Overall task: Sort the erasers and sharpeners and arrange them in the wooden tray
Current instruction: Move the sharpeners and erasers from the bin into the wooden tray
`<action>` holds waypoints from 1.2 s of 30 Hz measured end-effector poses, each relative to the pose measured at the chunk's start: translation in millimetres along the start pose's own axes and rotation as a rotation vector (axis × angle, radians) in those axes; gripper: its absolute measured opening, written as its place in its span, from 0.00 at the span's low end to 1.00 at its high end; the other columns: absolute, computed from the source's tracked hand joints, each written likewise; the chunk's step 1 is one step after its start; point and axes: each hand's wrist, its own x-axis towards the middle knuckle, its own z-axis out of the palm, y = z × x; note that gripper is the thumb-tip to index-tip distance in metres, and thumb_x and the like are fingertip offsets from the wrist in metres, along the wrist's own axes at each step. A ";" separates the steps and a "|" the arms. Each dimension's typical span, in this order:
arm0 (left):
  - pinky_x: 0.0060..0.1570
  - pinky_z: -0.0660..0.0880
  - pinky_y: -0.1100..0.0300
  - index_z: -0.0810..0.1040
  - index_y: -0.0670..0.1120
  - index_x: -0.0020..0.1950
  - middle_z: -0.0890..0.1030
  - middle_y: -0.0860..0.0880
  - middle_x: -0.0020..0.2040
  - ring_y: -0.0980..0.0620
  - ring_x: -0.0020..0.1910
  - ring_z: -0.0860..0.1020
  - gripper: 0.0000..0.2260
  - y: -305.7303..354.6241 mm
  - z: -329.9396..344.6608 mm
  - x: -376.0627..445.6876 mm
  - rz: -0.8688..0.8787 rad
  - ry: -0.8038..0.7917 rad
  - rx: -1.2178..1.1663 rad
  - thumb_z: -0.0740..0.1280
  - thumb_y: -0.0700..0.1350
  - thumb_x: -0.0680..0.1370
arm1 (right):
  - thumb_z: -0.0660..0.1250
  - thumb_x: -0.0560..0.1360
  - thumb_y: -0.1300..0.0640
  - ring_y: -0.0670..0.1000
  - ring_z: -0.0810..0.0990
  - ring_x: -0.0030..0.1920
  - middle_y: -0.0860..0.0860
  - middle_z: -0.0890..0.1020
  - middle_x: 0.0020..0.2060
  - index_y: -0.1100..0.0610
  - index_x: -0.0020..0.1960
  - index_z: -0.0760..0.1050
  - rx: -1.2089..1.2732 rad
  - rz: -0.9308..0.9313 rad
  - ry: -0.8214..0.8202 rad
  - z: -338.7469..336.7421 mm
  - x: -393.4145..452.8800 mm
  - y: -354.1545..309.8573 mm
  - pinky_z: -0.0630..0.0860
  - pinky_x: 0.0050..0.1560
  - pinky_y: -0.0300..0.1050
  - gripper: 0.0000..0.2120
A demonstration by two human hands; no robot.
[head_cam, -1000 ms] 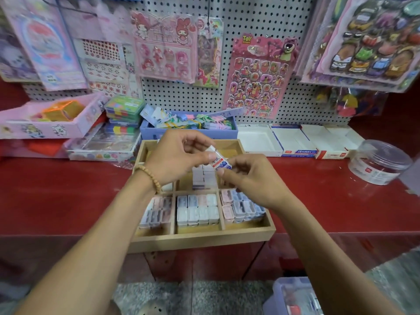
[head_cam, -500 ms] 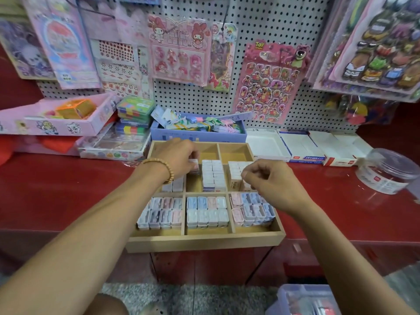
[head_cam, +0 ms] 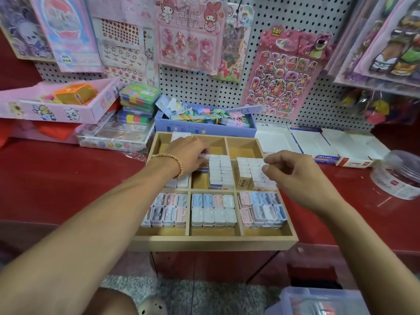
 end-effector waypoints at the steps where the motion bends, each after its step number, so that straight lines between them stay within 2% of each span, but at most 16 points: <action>1: 0.49 0.72 0.54 0.74 0.52 0.49 0.80 0.49 0.55 0.47 0.53 0.76 0.01 0.9 -0.5 -0.7 -0.002 0.002 0.012 0.66 0.47 0.79 | 0.70 0.78 0.55 0.55 0.82 0.41 0.55 0.83 0.41 0.51 0.53 0.80 0.018 0.009 -0.004 0.8 -0.7 0.5 0.82 0.38 0.44 0.05; 4: 0.53 0.72 0.54 0.77 0.50 0.58 0.78 0.48 0.59 0.48 0.57 0.75 0.09 4.0 -6.2 -0.5 -0.013 -0.021 -0.011 0.65 0.47 0.79 | 0.69 0.78 0.54 0.56 0.83 0.47 0.55 0.83 0.41 0.52 0.55 0.80 0.064 0.020 -0.008 0.7 -3.7 2.6 0.83 0.49 0.55 0.07; 6: 0.53 0.73 0.56 0.77 0.48 0.62 0.78 0.48 0.59 0.49 0.57 0.76 0.13 4.4 -16.0 -1.4 -0.035 -0.046 -0.074 0.66 0.48 0.78 | 0.69 0.78 0.56 0.56 0.83 0.49 0.57 0.83 0.43 0.52 0.56 0.80 0.121 0.033 0.011 -2.9 -8.0 3.4 0.81 0.54 0.55 0.07; 9: 0.53 0.75 0.55 0.77 0.48 0.61 0.79 0.49 0.56 0.51 0.55 0.76 0.14 7.1 -32.7 -10.2 -0.084 -0.036 -0.156 0.68 0.50 0.77 | 0.68 0.79 0.59 0.54 0.84 0.49 0.54 0.85 0.45 0.49 0.52 0.78 0.234 0.072 0.077 -14.1 -21.4 3.6 0.81 0.56 0.54 0.05; 12: 0.54 0.76 0.55 0.78 0.50 0.54 0.80 0.53 0.50 0.55 0.51 0.77 0.08 22.2 -46.9 -30.0 -0.094 0.035 -0.308 0.70 0.50 0.76 | 0.69 0.79 0.59 0.53 0.84 0.49 0.53 0.85 0.44 0.50 0.51 0.79 0.295 0.111 0.144 -27.5 -35.9 6.9 0.79 0.60 0.58 0.05; 14: 0.50 0.75 0.65 0.78 0.51 0.50 0.80 0.54 0.46 0.59 0.46 0.77 0.04 41.9 -55.0 -47.1 -0.102 0.084 -0.504 0.70 0.48 0.76 | 0.68 0.79 0.60 0.53 0.84 0.48 0.54 0.85 0.43 0.51 0.50 0.79 0.340 0.128 0.182 -37.2 -47.6 8.0 0.79 0.58 0.58 0.04; 16: 0.44 0.73 0.72 0.79 0.50 0.47 0.80 0.54 0.43 0.63 0.41 0.77 0.02 67.0 -62.6 -66.1 -0.107 0.116 -0.704 0.71 0.44 0.76 | 0.67 0.79 0.60 0.53 0.83 0.46 0.56 0.84 0.43 0.53 0.52 0.79 0.377 0.135 0.213 -48.1 -61.4 7.3 0.81 0.50 0.49 0.04; 18: 0.43 0.74 0.71 0.81 0.49 0.44 0.81 0.54 0.41 0.63 0.38 0.77 0.03 93.5 -67.1 -85.0 -0.105 0.124 -0.884 0.71 0.41 0.76 | 0.66 0.80 0.60 0.51 0.83 0.46 0.57 0.84 0.45 0.54 0.55 0.79 0.389 0.133 0.234 -59.9 -76.8 6.0 0.78 0.40 0.36 0.05; 19: 0.44 0.76 0.69 0.81 0.48 0.45 0.81 0.53 0.41 0.61 0.39 0.77 0.03 106.6 -67.8 -93.7 -0.114 0.116 -0.971 0.71 0.40 0.76 | 0.66 0.80 0.60 0.50 0.83 0.46 0.56 0.85 0.45 0.54 0.55 0.79 0.392 0.134 0.248 -66.1 -85.3 5.9 0.76 0.39 0.35 0.05; 21: 0.43 0.78 0.65 0.82 0.43 0.47 0.81 0.48 0.42 0.55 0.41 0.78 0.02 134.7 -67.4 -111.5 -0.151 0.090 -1.122 0.70 0.38 0.76 | 0.66 0.80 0.60 0.49 0.83 0.46 0.54 0.85 0.44 0.52 0.54 0.78 0.399 0.138 0.272 -77.1 -102.3 8.0 0.76 0.40 0.37 0.05; 23: 0.39 0.77 0.66 0.82 0.41 0.48 0.81 0.43 0.42 0.54 0.39 0.79 0.02 163.2 -63.2 -130.8 -0.183 0.051 -1.220 0.69 0.37 0.76 | 0.66 0.80 0.59 0.49 0.84 0.47 0.53 0.85 0.44 0.51 0.54 0.78 0.393 0.154 0.299 -86.5 -120.3 13.2 0.77 0.45 0.42 0.05; 27: 0.39 0.76 0.64 0.82 0.45 0.47 0.83 0.45 0.40 0.55 0.40 0.82 0.03 214.8 -43.4 -171.9 -0.202 -0.090 -1.265 0.69 0.39 0.77 | 0.67 0.80 0.57 0.51 0.83 0.51 0.51 0.83 0.47 0.51 0.58 0.77 0.337 0.208 0.365 -100.1 -161.3 36.5 0.77 0.56 0.48 0.08; 30: 0.39 0.77 0.63 0.82 0.46 0.48 0.84 0.44 0.43 0.53 0.41 0.83 0.03 249.3 -22.4 -197.8 -0.231 -0.206 -1.265 0.69 0.40 0.77 | 0.68 0.79 0.57 0.46 0.80 0.44 0.45 0.81 0.42 0.53 0.59 0.76 0.265 0.259 0.439 -107.0 -197.3 62.3 0.73 0.52 0.42 0.09; 32: 0.38 0.76 0.63 0.82 0.45 0.47 0.84 0.43 0.43 0.53 0.41 0.81 0.03 270.6 -6.0 -212.3 -0.222 -0.270 -1.245 0.69 0.39 0.77 | 0.68 0.78 0.57 0.42 0.76 0.40 0.44 0.79 0.40 0.53 0.59 0.76 0.223 0.324 0.468 -107.1 -224.6 84.2 0.72 0.52 0.42 0.10; 34: 0.36 0.75 0.65 0.82 0.44 0.47 0.83 0.44 0.41 0.54 0.40 0.80 0.03 290.6 11.1 -224.7 -0.193 -0.332 -1.231 0.68 0.38 0.77 | 0.68 0.78 0.57 0.44 0.76 0.40 0.45 0.78 0.39 0.55 0.59 0.77 0.240 0.400 0.508 -104.1 -251.8 108.7 0.74 0.53 0.44 0.10; 36: 0.33 0.73 0.67 0.81 0.43 0.47 0.82 0.46 0.39 0.55 0.38 0.80 0.03 308.9 29.6 -235.6 -0.172 -0.392 -1.215 0.68 0.37 0.78 | 0.68 0.78 0.60 0.45 0.75 0.38 0.48 0.78 0.38 0.59 0.59 0.76 0.286 0.482 0.559 -97.6 -279.4 134.2 0.74 0.46 0.37 0.10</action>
